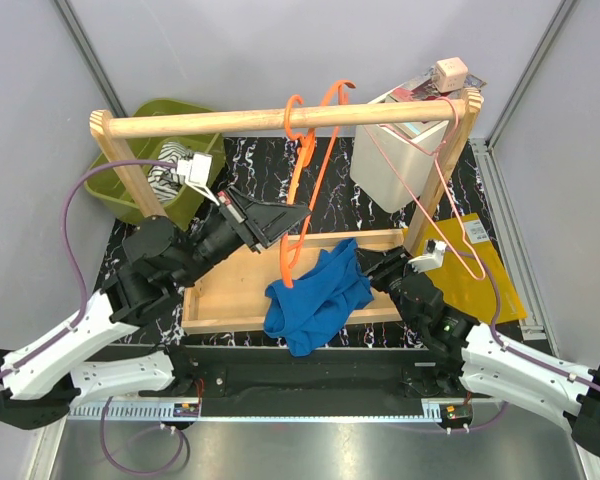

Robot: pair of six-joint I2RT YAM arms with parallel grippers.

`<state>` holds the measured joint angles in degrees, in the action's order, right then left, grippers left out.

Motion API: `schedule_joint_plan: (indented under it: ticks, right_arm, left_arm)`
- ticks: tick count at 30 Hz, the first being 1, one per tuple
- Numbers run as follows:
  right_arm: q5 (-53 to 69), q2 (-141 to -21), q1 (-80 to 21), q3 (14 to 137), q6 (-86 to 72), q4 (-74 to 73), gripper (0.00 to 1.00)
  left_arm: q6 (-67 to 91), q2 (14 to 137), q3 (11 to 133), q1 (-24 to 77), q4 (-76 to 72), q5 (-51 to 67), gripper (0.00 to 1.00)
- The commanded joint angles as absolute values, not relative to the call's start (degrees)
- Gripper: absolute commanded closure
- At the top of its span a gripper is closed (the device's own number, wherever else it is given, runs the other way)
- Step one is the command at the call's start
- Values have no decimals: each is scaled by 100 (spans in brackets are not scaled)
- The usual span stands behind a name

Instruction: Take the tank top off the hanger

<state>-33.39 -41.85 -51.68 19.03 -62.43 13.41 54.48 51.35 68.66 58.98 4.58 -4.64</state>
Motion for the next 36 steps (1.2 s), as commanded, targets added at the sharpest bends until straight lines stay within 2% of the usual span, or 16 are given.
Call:
schedule_joint_plan:
  ticks: [1,17,20,21,25,27,28,29,33,36]
  right_arm:
    - [-3357,-4131,-5150,1890,-6284,1310,47]
    - [-3349,-3841,-5150,1820,-6284,1152,47]
    - [-3349,-3753,-5150,1802,-6284,1090,46]
    - [-3349,-3718,-5150,1793,-6275,1064,47]
    - [-3401,-3508,-5150,1767,-6205,915,46]
    - [-3463,-3437,-5159,1732,-6170,879,46]
    - [-3506,-3376,-5159,1723,-6179,862,46]
    - [-3524,-3349,-5159,1697,-6161,870,46]
    - [-3595,-3322,-5150,1688,-6082,853,46]
    - [-3595,-3348,-5150,1723,-6021,861,46]
  left_arm:
    - [5572,5326,7128,5941,-299,-852,100]
    - [5520,6530,7550,6521,-404,-1415,100]
    - [5292,6443,7489,6521,-255,-1354,74]
    - [5187,6355,7436,6521,-237,-1345,56]
    - [4537,5662,6840,6521,-167,-1354,35]
    - [4325,5196,6689,6521,-88,-1153,30]
    - [4142,5029,6610,6521,-18,-1056,10]
    - [4061,4792,6592,6521,209,-976,1]
    - [3736,4097,6399,6521,904,-599,1]
    - [3542,3421,5943,6521,1780,-833,1]
